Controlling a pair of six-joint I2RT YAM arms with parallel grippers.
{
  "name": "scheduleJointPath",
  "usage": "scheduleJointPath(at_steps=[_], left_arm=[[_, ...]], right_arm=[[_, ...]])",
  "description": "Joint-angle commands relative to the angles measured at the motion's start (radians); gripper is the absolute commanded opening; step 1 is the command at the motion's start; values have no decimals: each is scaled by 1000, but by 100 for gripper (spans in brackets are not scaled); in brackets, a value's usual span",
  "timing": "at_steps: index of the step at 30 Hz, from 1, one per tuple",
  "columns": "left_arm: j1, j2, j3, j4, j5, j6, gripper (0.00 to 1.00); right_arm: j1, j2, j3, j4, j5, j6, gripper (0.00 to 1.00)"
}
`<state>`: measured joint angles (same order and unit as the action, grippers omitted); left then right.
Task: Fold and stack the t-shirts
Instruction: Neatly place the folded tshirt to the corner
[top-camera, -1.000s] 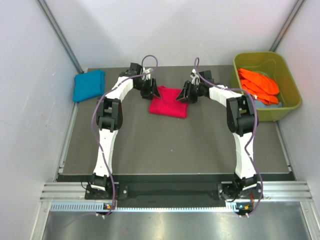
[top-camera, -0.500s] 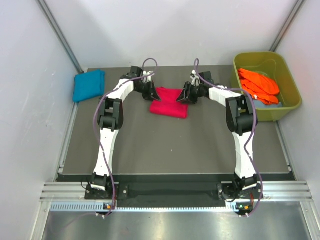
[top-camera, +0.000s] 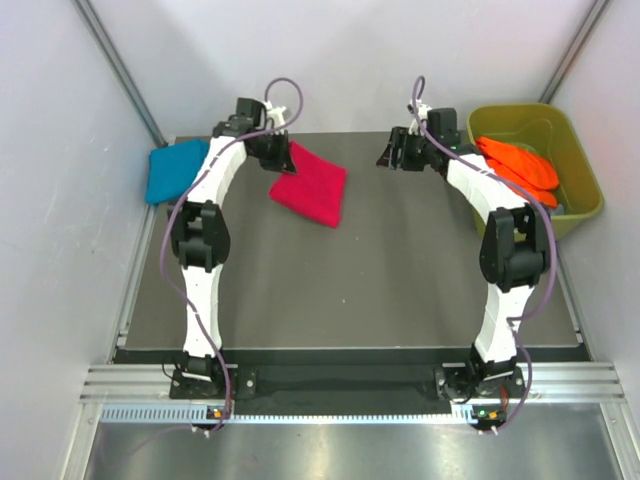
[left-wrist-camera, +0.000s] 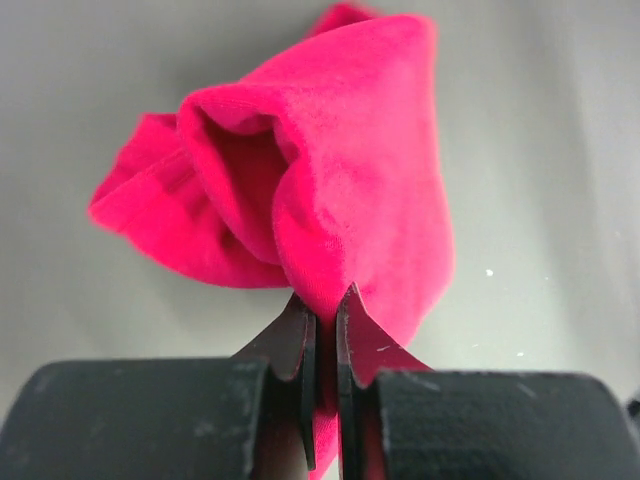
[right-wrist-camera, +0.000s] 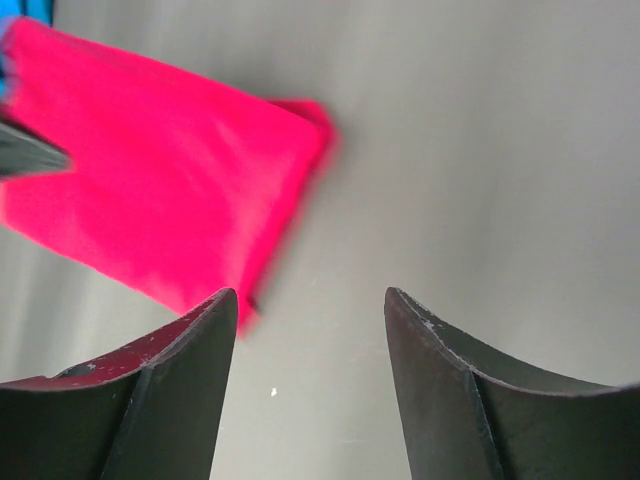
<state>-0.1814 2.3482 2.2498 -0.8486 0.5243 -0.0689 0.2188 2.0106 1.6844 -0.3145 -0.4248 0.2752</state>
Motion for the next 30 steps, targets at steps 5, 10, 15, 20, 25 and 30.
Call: scheduleJointPath(at_steps=[5, 10, 15, 20, 25, 30], left_arm=[[135, -168, 17, -67, -170, 155, 0], [215, -204, 22, -69, -253, 213, 0], [257, -188, 60, -70, -338, 247, 0], [264, -175, 108, -57, -431, 293, 0], [272, -161, 123, -21, -533, 319, 0], [276, -107, 166, 25, -606, 334, 0]], right_arm=[[-29, -52, -12, -31, 58, -70, 61], [-39, -21, 15, -43, 26, -64, 61], [-56, 8, 35, -35, 3, -36, 61], [-68, 13, 17, -26, -20, -8, 61], [-79, 8, -12, -9, -29, 2, 61], [-79, 5, -23, 3, -45, 18, 61]])
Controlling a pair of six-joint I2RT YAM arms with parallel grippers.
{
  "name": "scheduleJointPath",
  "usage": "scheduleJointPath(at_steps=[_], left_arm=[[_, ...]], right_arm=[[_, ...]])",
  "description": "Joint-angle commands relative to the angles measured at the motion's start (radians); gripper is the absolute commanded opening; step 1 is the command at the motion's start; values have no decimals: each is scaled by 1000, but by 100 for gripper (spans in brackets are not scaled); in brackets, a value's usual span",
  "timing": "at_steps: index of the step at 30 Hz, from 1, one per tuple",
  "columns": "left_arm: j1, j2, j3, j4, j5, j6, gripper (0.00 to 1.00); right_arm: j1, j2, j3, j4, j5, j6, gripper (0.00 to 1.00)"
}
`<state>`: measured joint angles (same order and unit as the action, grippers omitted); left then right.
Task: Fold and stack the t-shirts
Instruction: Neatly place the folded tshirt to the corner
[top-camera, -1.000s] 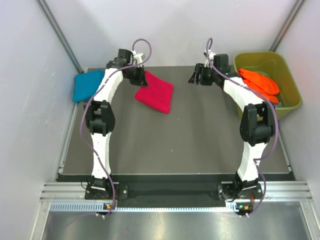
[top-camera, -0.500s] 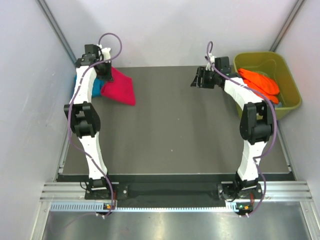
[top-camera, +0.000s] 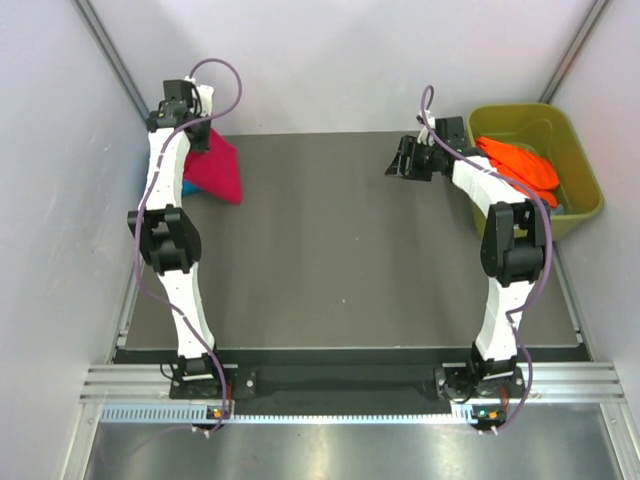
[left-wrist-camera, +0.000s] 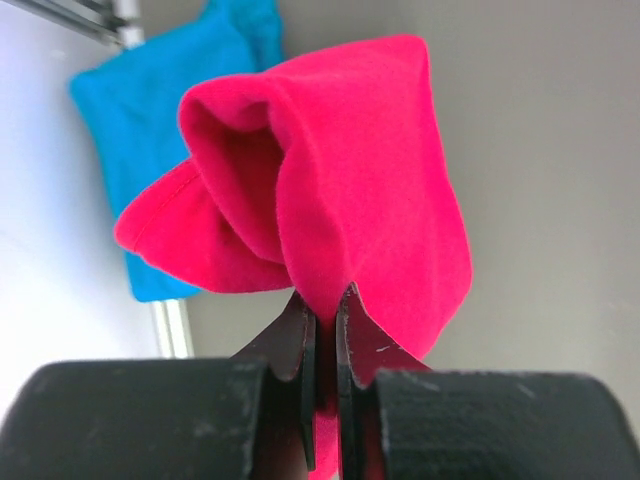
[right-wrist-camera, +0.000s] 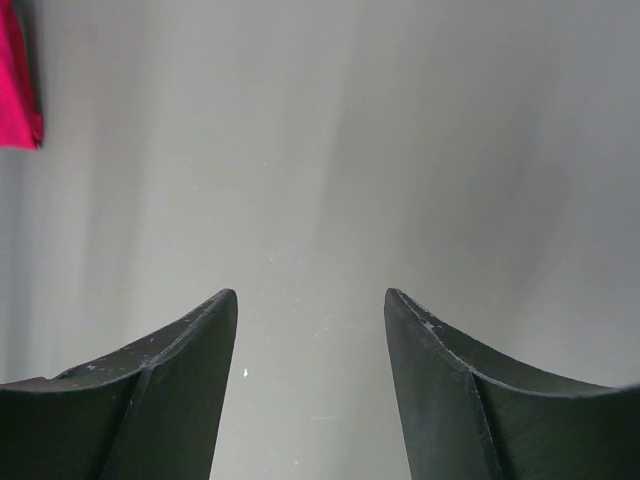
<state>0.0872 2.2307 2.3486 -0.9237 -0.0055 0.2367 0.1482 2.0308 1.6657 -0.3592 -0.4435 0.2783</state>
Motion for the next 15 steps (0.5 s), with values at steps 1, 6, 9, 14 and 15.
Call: scheduleJointPath(at_steps=[1, 6, 9, 14, 15], left_arm=[[9, 20, 84, 106, -83, 33, 0], [16, 72, 120, 144, -140, 42, 0], [16, 90, 136, 158, -165, 50, 0], [17, 93, 169, 184, -211, 50, 0], [17, 90, 169, 193, -215, 55, 0]], right_arm=[[-9, -17, -3, 51, -27, 15, 61], [-9, -23, -11, 55, -27, 13, 61], [-7, -30, -21, 60, -27, 12, 61], [-9, -40, -38, 66, -27, 10, 61], [-9, -40, -40, 66, -26, 10, 61]])
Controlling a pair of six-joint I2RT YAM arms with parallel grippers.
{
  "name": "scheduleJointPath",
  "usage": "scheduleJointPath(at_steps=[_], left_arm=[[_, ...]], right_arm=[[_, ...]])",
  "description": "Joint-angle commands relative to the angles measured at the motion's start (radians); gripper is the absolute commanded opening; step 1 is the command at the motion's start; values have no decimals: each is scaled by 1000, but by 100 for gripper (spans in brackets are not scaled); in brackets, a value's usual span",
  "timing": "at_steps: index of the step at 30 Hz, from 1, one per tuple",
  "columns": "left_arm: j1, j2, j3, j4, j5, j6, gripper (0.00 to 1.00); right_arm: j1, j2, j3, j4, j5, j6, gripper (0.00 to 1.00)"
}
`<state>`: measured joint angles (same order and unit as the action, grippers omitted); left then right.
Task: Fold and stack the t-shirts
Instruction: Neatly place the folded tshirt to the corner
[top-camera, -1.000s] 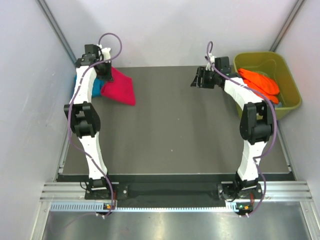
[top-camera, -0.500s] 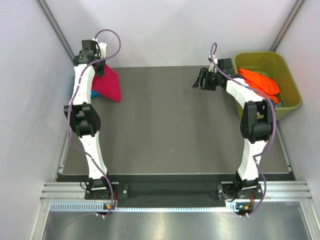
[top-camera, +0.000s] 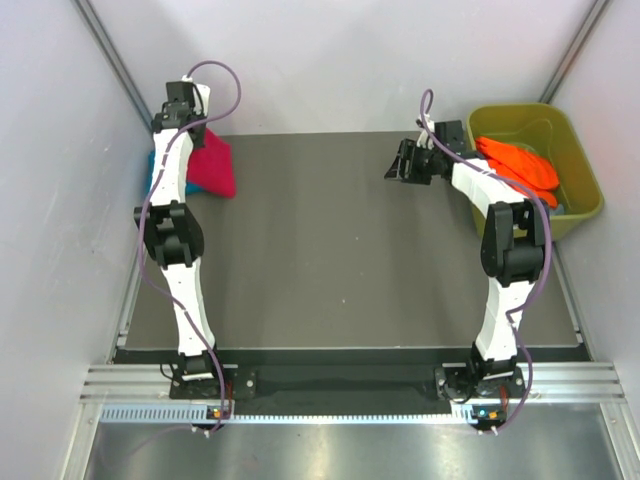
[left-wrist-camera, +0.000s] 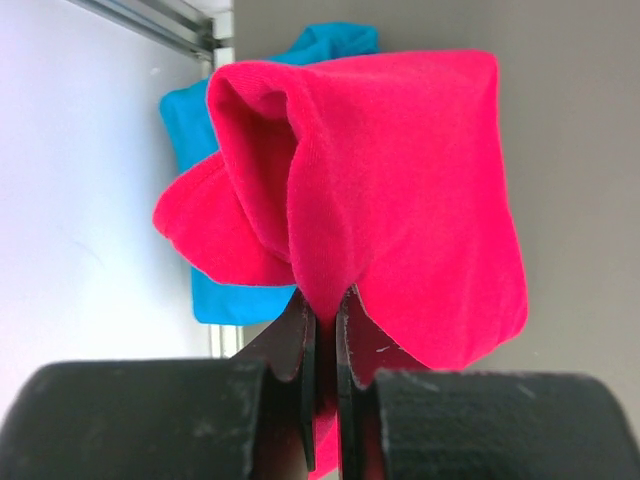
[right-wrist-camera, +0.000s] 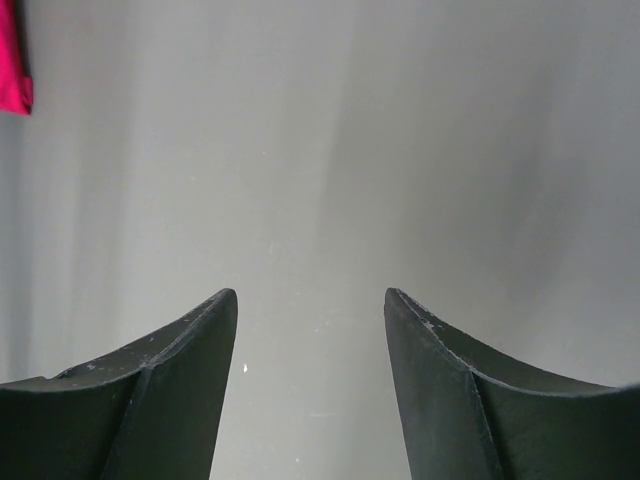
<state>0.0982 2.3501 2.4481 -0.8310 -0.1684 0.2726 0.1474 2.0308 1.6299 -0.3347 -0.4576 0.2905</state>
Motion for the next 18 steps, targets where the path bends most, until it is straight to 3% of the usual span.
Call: scheduleJointPath(at_steps=[1, 18], left_arm=[[6, -32, 72, 105, -69, 22, 0], [12, -81, 80, 145, -144, 73, 0]], right_arm=[[-6, -40, -4, 43, -13, -4, 61], [-3, -26, -4, 54, -29, 13, 61]])
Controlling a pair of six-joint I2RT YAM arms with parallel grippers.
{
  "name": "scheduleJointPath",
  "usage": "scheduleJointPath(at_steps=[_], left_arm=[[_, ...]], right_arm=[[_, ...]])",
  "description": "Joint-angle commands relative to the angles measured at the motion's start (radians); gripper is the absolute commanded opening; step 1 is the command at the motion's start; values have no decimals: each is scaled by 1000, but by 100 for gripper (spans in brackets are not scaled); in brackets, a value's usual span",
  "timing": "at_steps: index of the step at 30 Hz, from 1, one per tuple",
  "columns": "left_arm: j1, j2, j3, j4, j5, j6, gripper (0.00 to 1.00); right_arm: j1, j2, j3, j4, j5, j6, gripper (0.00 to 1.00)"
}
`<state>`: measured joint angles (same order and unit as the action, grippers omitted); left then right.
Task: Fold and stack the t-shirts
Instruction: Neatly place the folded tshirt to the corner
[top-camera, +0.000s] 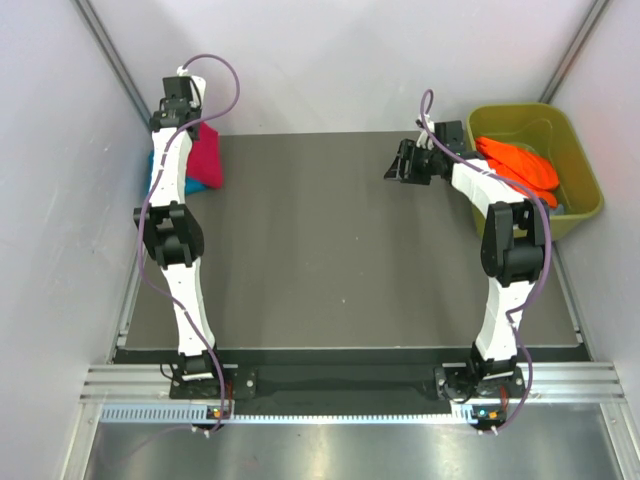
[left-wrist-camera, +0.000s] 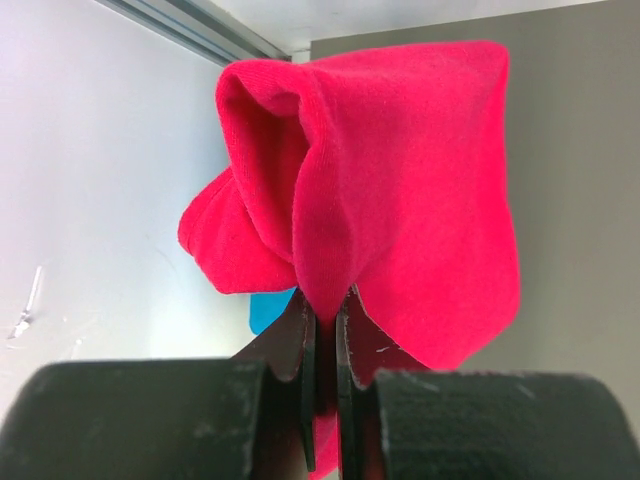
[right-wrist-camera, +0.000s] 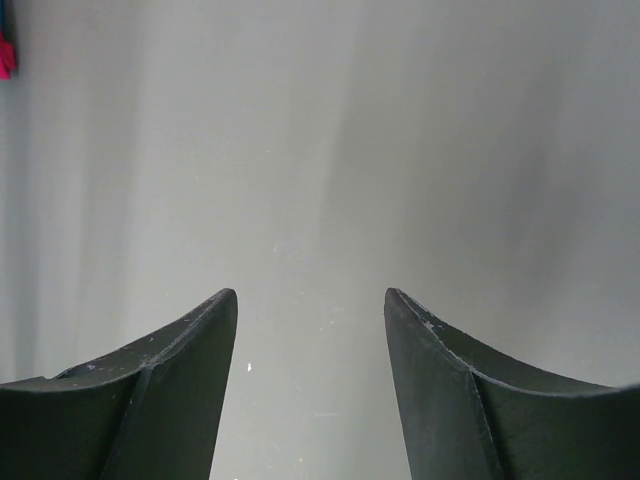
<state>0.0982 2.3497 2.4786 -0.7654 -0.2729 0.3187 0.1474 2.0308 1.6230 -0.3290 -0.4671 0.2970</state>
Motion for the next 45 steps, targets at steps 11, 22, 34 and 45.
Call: scheduleJointPath(at_steps=[11, 22, 34, 45], left_arm=[[23, -101, 3, 98, -90, 63, 0], [3, -82, 3, 166, -118, 147, 0], [-37, -115, -106, 206, -196, 210, 0], [6, -50, -132, 281, -264, 256, 0]], right_arm=[[4, -18, 5, 61, -24, 16, 61], [3, -18, 5, 67, -25, 14, 61], [4, -23, -3, 71, -22, 16, 61], [4, -35, -15, 70, -16, 7, 61]])
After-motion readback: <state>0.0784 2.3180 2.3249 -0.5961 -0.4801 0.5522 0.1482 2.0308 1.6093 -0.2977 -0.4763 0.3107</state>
